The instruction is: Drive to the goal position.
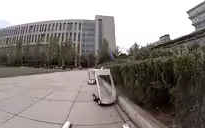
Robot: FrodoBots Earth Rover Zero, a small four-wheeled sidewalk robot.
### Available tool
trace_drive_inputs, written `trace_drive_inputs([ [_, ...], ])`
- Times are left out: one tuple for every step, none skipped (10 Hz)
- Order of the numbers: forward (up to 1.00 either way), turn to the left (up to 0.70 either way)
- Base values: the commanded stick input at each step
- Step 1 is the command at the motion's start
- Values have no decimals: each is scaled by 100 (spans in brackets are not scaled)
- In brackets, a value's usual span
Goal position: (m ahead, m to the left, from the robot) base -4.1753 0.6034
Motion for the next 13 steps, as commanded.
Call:
trace_drive_inputs([
  [6, 0],
  [6, 0],
  [6, 0],
  [6, 0],
  [6, 0],
  [6, 0],
  [6, 0],
  [6, 0],
  [6, 0],
  [6, 0],
  [6, 0],
  [6, 0],
  [6, 0],
])
